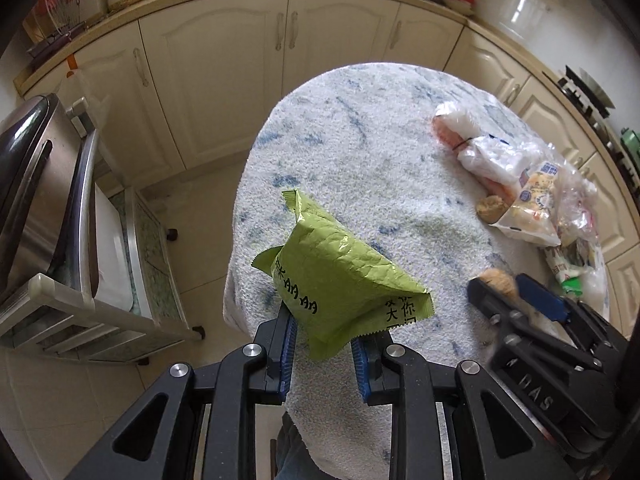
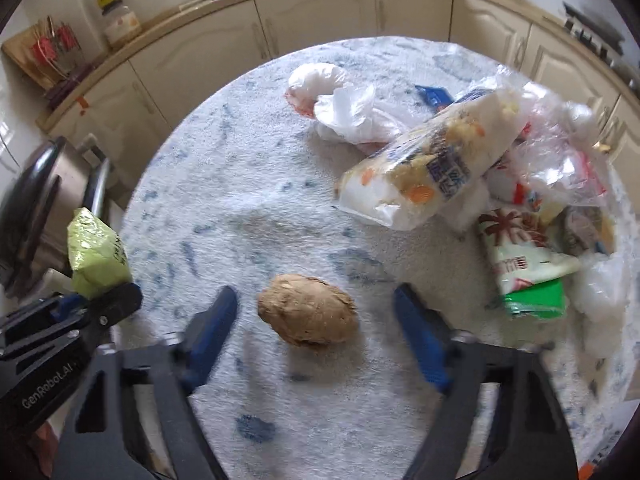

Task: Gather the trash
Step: 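Grasp the brown lump with the right tool while the left tool holds the green wrapper, then carry both held items over the blue bucket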

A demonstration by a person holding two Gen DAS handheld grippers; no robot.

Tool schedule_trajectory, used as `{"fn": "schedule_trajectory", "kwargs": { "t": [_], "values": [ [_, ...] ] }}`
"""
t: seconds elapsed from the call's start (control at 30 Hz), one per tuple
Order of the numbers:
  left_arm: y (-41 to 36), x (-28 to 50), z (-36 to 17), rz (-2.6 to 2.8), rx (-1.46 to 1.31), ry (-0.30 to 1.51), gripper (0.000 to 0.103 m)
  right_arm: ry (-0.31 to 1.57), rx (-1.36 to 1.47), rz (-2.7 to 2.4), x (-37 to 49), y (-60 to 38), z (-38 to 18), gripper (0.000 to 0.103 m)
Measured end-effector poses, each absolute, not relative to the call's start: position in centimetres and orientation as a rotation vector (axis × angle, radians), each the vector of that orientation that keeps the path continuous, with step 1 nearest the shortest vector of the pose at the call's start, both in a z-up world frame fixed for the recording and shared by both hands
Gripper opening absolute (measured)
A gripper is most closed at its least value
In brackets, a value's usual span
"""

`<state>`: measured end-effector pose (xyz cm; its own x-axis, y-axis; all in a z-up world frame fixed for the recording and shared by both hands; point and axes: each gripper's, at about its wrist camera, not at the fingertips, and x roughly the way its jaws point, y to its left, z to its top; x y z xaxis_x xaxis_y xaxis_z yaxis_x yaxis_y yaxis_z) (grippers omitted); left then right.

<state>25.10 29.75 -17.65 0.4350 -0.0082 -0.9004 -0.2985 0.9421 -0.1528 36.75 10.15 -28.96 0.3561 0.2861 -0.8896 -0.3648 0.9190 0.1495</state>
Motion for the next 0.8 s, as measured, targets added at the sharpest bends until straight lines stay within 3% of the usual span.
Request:
{"fn": "schedule_trajectory", "kwargs": {
  "t": [0.4,0.8],
  "values": [
    [25.2,24.7,-16.1,0.101,-0.242,1.085,0.021,1.093,-0.011,0.307,34.4,4.1,-26.1,0.046],
    [14.4,23.6,-13.6,-0.125,-0.092,1.072,0.021,1.047,0.091,0.137,30.7,-5.4,-23.7,0.046]
  ]
}}
